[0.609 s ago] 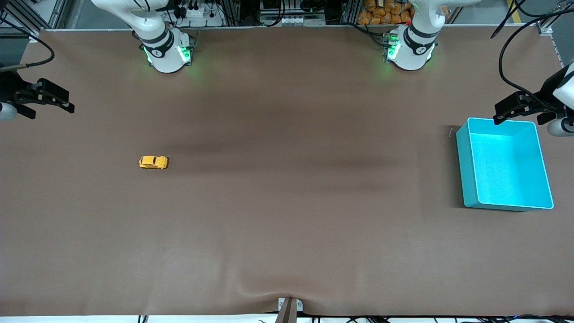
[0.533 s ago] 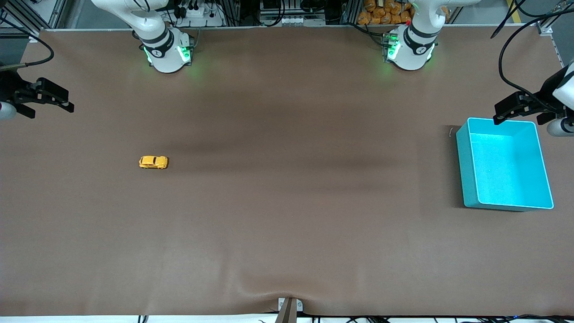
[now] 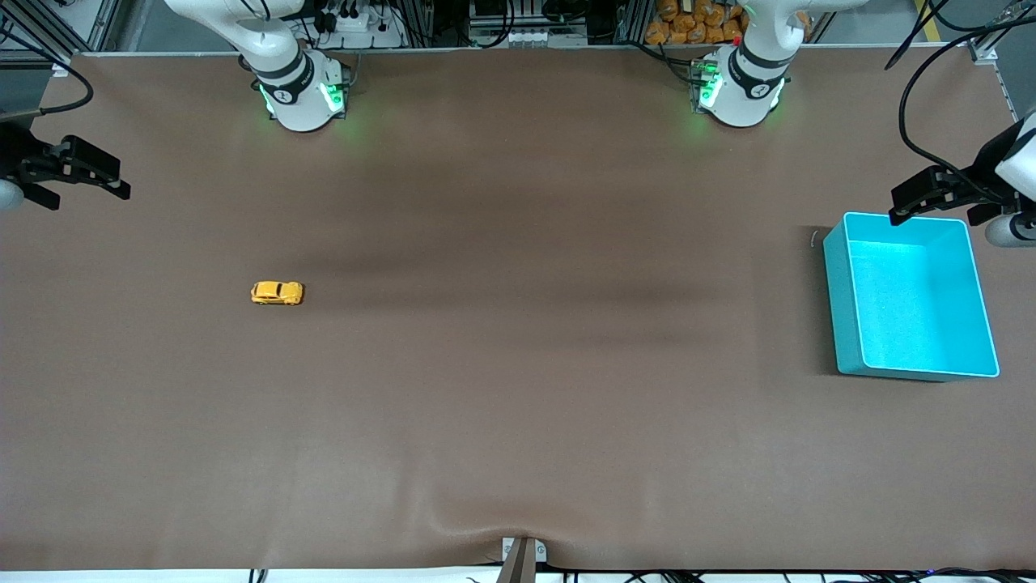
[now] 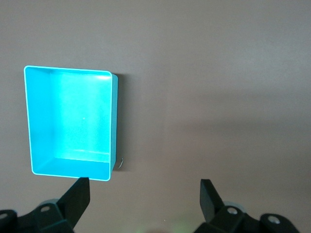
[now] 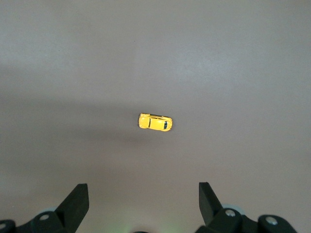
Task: Wind and store yellow beetle car
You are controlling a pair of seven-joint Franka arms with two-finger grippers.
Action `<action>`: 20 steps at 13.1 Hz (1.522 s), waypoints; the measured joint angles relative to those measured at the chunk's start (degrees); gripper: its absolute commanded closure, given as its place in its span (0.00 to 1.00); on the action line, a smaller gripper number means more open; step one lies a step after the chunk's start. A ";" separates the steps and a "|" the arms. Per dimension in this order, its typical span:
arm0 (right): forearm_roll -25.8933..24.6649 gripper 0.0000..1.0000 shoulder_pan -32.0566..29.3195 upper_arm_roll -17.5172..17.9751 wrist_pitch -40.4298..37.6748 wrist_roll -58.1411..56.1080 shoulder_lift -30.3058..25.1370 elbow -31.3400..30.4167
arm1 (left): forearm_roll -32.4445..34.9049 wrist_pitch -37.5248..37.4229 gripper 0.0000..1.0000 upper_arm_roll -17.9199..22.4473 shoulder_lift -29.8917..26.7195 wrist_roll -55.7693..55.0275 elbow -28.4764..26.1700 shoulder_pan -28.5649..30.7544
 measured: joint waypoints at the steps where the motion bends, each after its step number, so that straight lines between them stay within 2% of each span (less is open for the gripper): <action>1: 0.00 0.00 0.00 -0.06 0.00 0.00 0.00 0.00 | 0.00 0.03 0.00 -0.01 0.00 0.00 0.00 0.00; 12: 0.00 0.00 0.14 0.07 -0.20 -0.09 0.02 -0.55 | 0.00 0.30 0.00 -0.16 0.00 -0.04 -1.09 -0.09; 14: 0.00 0.00 0.46 0.25 1.22 -1.26 0.15 -2.67 | 0.00 0.36 0.00 -0.12 0.00 -0.04 -1.09 -0.02; 20: 0.00 0.00 0.66 0.26 14.47 -15.76 0.62 -15.28 | 0.00 1.60 0.00 -0.04 -0.01 -0.04 -1.11 0.24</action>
